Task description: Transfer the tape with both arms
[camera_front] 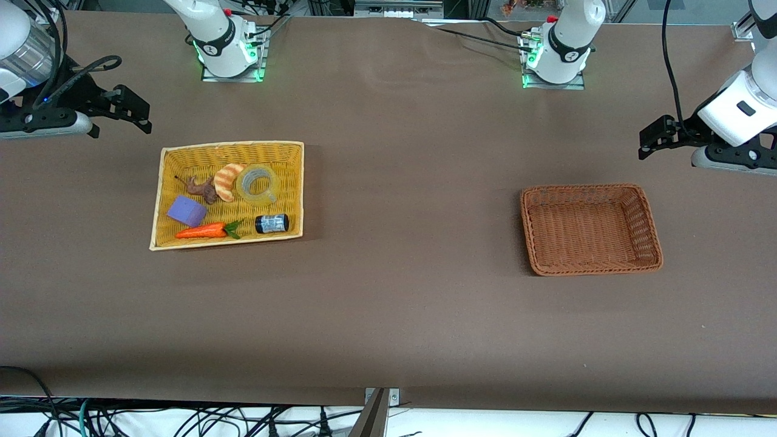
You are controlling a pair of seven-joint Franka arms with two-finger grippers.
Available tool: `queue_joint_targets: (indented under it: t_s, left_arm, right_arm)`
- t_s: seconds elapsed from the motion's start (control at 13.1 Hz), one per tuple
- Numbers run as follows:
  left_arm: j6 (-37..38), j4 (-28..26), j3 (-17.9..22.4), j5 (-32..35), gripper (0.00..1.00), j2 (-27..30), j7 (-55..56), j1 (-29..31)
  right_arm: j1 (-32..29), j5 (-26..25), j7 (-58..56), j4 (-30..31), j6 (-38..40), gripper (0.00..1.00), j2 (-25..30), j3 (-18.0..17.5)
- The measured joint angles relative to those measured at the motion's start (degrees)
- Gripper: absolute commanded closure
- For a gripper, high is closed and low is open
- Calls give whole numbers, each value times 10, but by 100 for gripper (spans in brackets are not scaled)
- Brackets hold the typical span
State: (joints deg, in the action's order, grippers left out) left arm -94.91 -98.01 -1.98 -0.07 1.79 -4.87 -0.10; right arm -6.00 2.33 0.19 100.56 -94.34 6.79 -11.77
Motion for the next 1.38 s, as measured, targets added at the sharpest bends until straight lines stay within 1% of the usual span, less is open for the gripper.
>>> queue_joint_targets:
  t_s: [1.38]
  left_arm:
    - [5,0,0,0,0,0,0,1]
  right_arm:
    - [0,0,-2,0,9,0,-1,0]
